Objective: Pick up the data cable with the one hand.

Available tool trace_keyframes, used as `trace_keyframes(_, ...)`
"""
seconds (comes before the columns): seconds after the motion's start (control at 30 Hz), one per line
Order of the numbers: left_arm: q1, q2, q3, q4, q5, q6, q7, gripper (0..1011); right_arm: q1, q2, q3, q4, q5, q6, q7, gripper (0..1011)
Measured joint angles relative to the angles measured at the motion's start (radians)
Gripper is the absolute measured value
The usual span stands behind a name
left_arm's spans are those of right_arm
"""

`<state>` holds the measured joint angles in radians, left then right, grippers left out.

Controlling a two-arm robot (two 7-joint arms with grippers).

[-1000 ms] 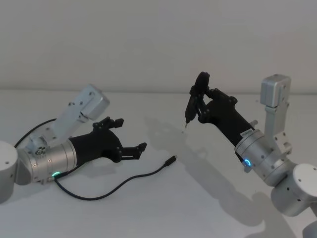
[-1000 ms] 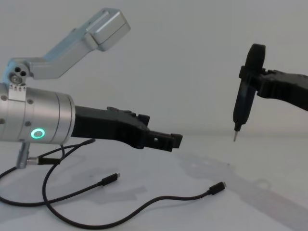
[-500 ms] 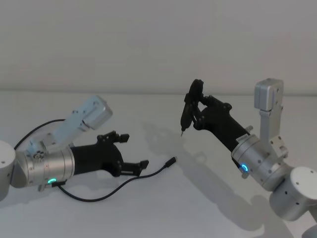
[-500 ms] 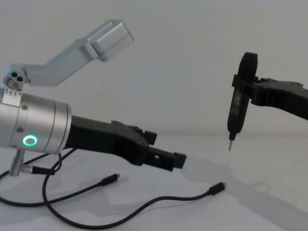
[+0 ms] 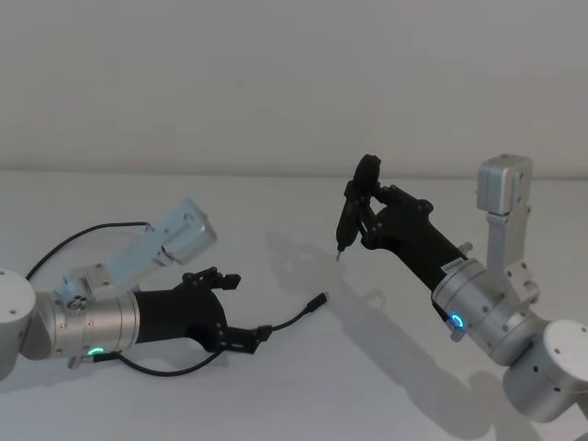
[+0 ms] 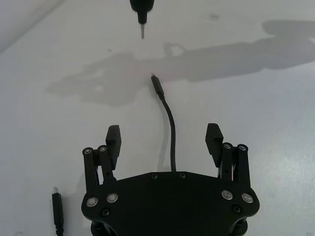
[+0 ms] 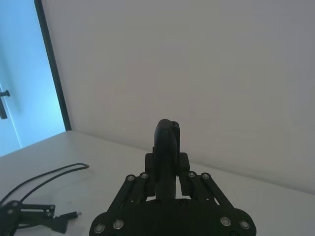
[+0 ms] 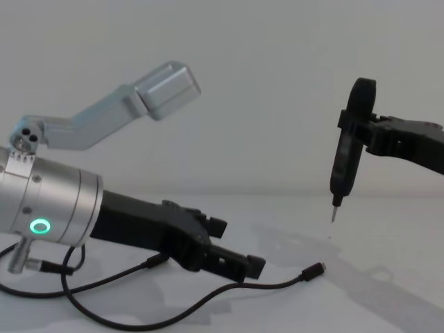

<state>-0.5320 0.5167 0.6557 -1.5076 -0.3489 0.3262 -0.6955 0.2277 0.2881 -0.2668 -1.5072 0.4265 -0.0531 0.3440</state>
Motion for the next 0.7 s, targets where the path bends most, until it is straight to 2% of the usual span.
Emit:
trace_keyframes(0.3, -0.013, 0.006, 0.039, 0.026, 0.027, -0.004, -0.008, 1001, -0.017, 0.001, 0.007, -0.017, 0.009, -0.004, -0.005, 275)
trace_keyframes(0.7, -0.015, 0.006, 0.062, 0.045, 0.052, -0.009, 0.000, 1001, -0.029, 0.003, 0.010, -0.026, 0.019, -0.006, -0.007, 275)
